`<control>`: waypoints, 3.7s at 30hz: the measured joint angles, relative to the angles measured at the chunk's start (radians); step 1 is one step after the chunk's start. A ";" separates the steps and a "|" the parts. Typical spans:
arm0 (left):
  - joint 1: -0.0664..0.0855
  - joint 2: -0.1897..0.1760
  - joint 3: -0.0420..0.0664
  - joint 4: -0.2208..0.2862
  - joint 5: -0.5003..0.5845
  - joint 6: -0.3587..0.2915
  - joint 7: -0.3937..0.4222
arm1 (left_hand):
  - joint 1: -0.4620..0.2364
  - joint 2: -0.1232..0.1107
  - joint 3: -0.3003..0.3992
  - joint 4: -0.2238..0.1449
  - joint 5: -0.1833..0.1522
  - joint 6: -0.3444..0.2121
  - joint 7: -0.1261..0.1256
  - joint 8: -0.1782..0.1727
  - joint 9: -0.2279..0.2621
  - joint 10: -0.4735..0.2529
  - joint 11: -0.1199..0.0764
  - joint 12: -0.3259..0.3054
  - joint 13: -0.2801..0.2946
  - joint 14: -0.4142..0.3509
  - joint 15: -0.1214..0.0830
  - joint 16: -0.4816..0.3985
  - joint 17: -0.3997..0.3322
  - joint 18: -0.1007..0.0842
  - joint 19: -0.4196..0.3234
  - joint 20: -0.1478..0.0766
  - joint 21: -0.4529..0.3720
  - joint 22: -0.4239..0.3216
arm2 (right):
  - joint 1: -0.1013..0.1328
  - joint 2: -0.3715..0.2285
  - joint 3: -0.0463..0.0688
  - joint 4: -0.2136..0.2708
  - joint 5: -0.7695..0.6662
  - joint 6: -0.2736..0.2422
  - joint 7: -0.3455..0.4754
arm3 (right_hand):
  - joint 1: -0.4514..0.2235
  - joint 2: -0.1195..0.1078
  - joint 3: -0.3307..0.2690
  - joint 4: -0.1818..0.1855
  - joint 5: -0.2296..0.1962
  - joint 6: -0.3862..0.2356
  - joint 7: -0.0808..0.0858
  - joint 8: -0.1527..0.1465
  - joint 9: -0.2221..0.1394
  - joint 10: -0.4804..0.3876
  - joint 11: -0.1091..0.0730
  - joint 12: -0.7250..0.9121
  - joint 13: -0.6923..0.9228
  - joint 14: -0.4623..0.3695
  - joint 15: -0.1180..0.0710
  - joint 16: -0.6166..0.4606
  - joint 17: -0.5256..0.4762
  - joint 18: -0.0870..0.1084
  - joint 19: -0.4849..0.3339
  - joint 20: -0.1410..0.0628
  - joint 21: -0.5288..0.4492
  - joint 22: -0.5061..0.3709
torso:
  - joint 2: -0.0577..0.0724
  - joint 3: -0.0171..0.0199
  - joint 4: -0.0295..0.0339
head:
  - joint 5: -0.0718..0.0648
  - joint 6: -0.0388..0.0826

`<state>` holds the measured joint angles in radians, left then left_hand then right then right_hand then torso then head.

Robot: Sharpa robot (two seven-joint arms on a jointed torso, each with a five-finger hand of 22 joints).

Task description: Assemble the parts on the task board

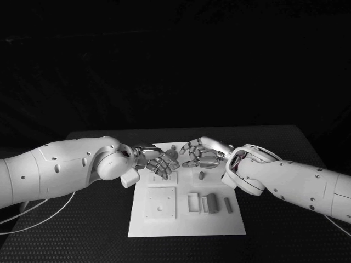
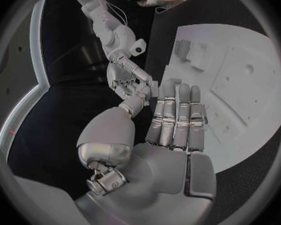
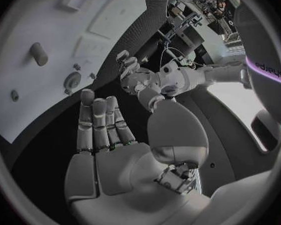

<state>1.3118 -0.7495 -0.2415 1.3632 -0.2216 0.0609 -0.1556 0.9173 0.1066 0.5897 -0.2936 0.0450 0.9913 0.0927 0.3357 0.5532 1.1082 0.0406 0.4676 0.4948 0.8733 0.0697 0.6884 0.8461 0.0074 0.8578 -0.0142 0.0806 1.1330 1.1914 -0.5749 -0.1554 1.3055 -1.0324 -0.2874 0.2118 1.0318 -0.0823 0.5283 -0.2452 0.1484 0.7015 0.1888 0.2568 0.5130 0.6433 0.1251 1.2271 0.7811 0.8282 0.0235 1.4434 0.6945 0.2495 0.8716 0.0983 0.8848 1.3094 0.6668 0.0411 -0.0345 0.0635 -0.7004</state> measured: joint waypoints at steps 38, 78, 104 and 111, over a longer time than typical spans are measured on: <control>-0.001 0.004 0.000 0.026 0.022 -0.139 0.011 | 0.014 -0.011 -0.025 0.003 -0.002 0.044 0.002 -0.041 -0.021 0.051 -0.024 0.224 0.250 0.195 -0.134 0.577 0.197 0.011 0.327 -0.155 0.714 0.175 | -0.002 0.066 0.000 0.012 -0.060 -0.107 -0.201 | -0.039 -0.009 -0.067 0.037 0.000 0.112 -0.012 0.077 0.039 0.061 -0.050 0.043 -0.004 0.068 -0.052 0.034 0.003 0.006 0.067 -0.044 0.031 0.000 | 0.001 -0.0005 0.0004 | -0.013 0.005; 0.000 0.003 0.001 0.026 0.001 -0.073 -0.007 | 0.014 -0.009 -0.013 0.003 0.000 0.031 0.005 -0.044 -0.028 0.030 -0.040 0.211 0.240 0.224 -0.152 0.558 0.186 0.011 0.347 -0.173 0.714 0.174 | -0.005 0.054 0.000 0.008 -0.079 -0.084 -0.119 | 0.042 0.085 0.169 -0.034 0.000 0.201 -0.051 0.116 0.074 0.125 -0.086 0.043 -0.018 0.116 -0.086 0.039 0.003 0.006 0.106 -0.055 0.058 0.000 | 0.000 -0.0001 0.0003 | -0.013 -0.004; -0.001 0.000 0.000 0.025 -0.008 -0.041 -0.016 | -0.089 -0.064 -0.072 0.016 0.007 -0.006 0.027 -0.058 -0.019 -0.009 -0.038 0.189 0.232 0.233 -0.161 0.549 0.180 0.011 0.352 -0.178 0.706 0.175 | -0.004 0.044 0.000 -0.002 -0.079 -0.055 -0.113 | 0.058 0.129 0.181 -0.033 0.007 0.212 -0.062 0.142 0.123 0.134 -0.095 0.043 -0.018 0.125 -0.088 0.039 0.006 0.006 0.108 -0.057 0.062 0.000 | 0.000 -0.0003 0.0003 | -0.012 -0.006; -0.001 0.001 0.000 0.024 -0.008 -0.042 -0.016 | -0.079 -0.044 -0.066 0.011 0.007 -0.007 0.026 -0.058 -0.018 -0.012 -0.036 0.186 0.231 0.233 -0.161 0.548 0.181 0.011 0.352 -0.178 0.702 0.175 | -0.004 0.046 0.000 0.000 -0.079 -0.044 -0.113 | 0.057 0.125 0.181 -0.032 0.007 0.212 -0.062 0.142 0.123 0.134 -0.095 0.043 -0.018 0.125 -0.087 0.039 0.006 0.005 0.110 -0.059 0.062 0.000 | 0.000 -0.0003 0.0001 | -0.013 -0.008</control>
<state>1.3110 -0.7490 -0.2417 1.3874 -0.2297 0.0193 -0.1714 0.8386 0.0624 0.5233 -0.2830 0.0522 0.9848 0.1188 0.2780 0.5349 1.0965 0.0047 0.6537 0.7254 1.1060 -0.0917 1.2369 1.0266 0.0185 1.2096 -0.1918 0.7824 1.3080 1.1871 -0.5286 -0.1551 1.3053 -1.1111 -0.3313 0.0990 1.0888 0.0432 0.7094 -0.2777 0.1551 0.9136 0.1268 0.3985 0.6364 0.7773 0.0305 1.2696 0.7635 0.9534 -0.0639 1.4821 0.7005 0.2545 0.9813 0.0393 0.9470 1.3094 0.6671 0.0408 -0.0344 0.0506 -0.7082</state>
